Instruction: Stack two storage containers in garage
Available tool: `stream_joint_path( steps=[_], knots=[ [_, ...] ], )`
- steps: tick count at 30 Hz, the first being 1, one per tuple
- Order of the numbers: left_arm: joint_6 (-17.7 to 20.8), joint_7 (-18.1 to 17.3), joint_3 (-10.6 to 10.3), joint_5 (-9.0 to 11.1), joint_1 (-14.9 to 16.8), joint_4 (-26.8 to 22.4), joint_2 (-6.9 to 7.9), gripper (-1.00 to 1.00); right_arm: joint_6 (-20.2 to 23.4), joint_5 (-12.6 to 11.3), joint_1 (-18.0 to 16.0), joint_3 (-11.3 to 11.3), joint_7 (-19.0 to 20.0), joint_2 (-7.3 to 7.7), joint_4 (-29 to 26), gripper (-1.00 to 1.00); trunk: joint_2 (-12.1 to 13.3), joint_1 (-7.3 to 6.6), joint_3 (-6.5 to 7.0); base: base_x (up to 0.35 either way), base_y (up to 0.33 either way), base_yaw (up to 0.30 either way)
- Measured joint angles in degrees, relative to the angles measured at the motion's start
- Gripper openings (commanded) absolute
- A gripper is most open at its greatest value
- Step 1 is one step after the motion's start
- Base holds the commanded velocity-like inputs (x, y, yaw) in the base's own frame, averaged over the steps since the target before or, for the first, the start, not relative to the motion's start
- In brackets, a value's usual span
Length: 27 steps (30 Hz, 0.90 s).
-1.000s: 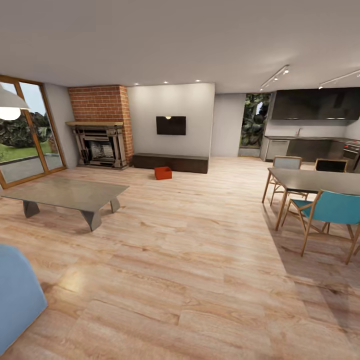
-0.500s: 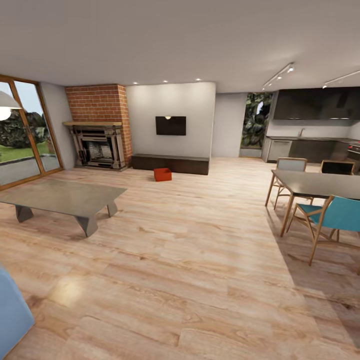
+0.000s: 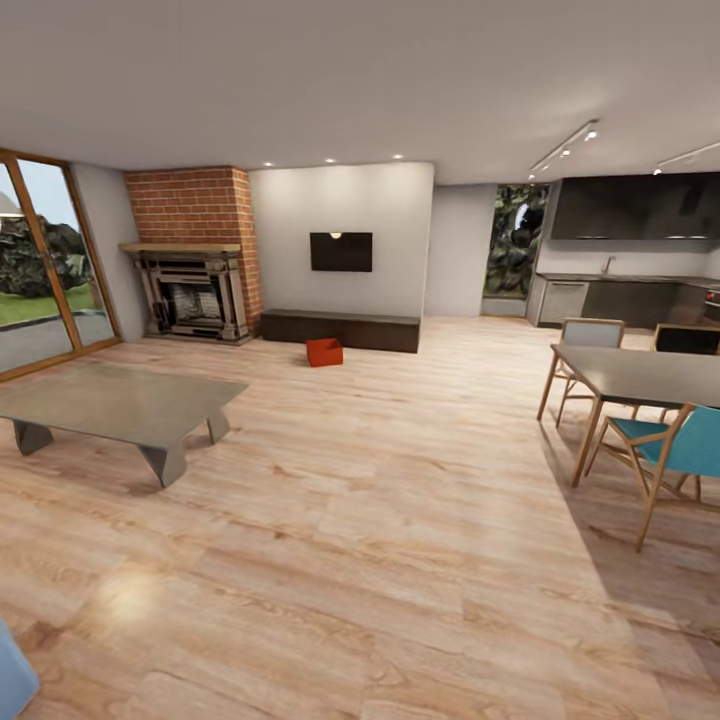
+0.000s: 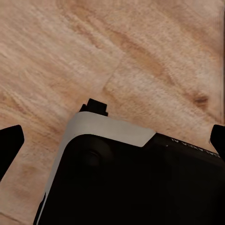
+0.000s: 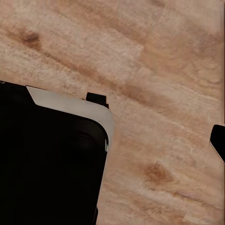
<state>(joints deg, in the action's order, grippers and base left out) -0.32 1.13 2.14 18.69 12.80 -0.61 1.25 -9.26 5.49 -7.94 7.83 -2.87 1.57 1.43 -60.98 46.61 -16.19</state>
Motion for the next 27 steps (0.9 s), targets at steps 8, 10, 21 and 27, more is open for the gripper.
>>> stream_joint_path(
  steps=[8,10,21,27],
  knots=[
    [0.0,0.0,0.0,0.0,0.0,0.0,-0.01,1.0,0.0,0.0,0.0,0.0,0.0,0.09,0.0,1.0,0.0,0.0,0.0,0.325,0.0,0.0],
    [0.0,0.0,0.0,0.0,0.0,0.0,-0.05,1.0,0.0,0.0,0.0,0.0,0.0,0.1,0.0,1.0,0.0,0.0,0.0,0.325,0.0,0.0],
    [-0.1,0.0,0.0,0.0,0.0,0.0,-0.08,1.0,0.1,0.0,0.0,0.0,0.1,0.15,0.0,1.0,0.0,0.0,0.0,0.325,0.0,0.0],
    [0.0,0.0,0.0,0.0,0.0,0.0,-0.1,1.0,0.1,0.0,0.0,0.1,0.1,0.19,0.0,1.0,0.0,0.0,0.0,0.325,0.0,0.0]
  ],
)
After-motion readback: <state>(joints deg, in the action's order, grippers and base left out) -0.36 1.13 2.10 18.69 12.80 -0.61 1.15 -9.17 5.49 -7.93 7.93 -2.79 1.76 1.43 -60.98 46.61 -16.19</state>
